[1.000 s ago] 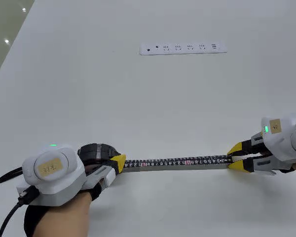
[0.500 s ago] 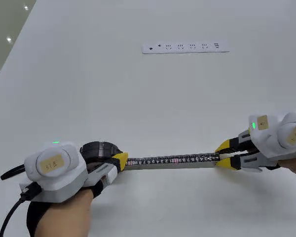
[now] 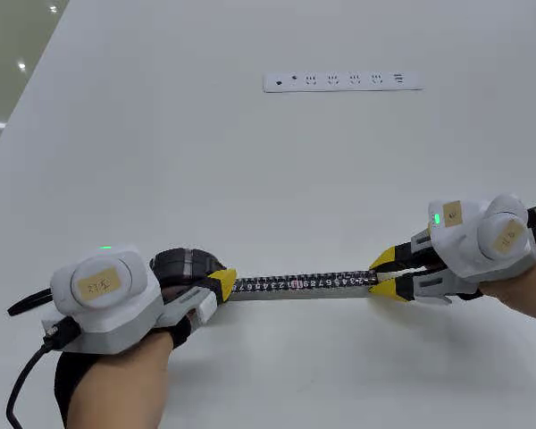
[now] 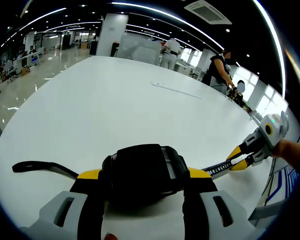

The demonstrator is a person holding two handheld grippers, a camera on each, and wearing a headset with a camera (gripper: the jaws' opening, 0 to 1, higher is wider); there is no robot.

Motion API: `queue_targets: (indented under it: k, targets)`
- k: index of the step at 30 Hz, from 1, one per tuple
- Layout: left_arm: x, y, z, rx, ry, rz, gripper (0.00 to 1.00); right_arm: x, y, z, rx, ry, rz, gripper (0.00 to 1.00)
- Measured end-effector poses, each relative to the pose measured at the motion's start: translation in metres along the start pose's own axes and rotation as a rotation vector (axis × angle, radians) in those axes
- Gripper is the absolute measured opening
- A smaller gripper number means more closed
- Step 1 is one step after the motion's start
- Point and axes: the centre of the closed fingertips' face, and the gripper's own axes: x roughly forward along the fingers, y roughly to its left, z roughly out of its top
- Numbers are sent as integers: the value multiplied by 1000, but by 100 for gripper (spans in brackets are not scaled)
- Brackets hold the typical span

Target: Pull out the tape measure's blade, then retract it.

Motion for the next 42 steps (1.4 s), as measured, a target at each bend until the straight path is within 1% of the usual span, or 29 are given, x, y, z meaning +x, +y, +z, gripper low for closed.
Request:
queue_targets:
  k: [7, 11, 17, 24, 25, 26, 27, 29, 34, 42]
  targets:
    - [0, 0, 0, -6, 1, -3, 59, 5, -1, 6, 5, -13, 2, 11]
    - [0, 0, 1, -16, -1, -4, 59, 8, -1, 13, 13, -33, 4, 11]
    - [-1, 1, 1, -20, 0, -4, 59, 18, 3, 26, 7, -49, 17, 11]
    - [-1, 1, 1, -28, 1, -7, 59, 23, 1, 30, 6, -62, 34, 10]
    - [-1, 1, 1, -30, 0, -7, 59, 25, 1, 32, 11, -67, 36, 10]
    - [-1, 1, 1, -25, 3, -9, 59, 25, 1, 36, 17, -87, 40, 10]
    - [0, 1, 1, -28, 2, -9, 59, 26, 1, 36, 14, -80, 40, 10]
    - [0, 1, 1, -29, 2, -10, 59, 30, 2, 38, 9, -77, 43, 10]
    - [0, 1, 1, -30, 4, -13, 59, 37, 7, 46, 13, -93, 60, 10]
    - [0, 1, 1, -31, 5, -18, 59, 53, 11, 63, 17, -118, 75, 11]
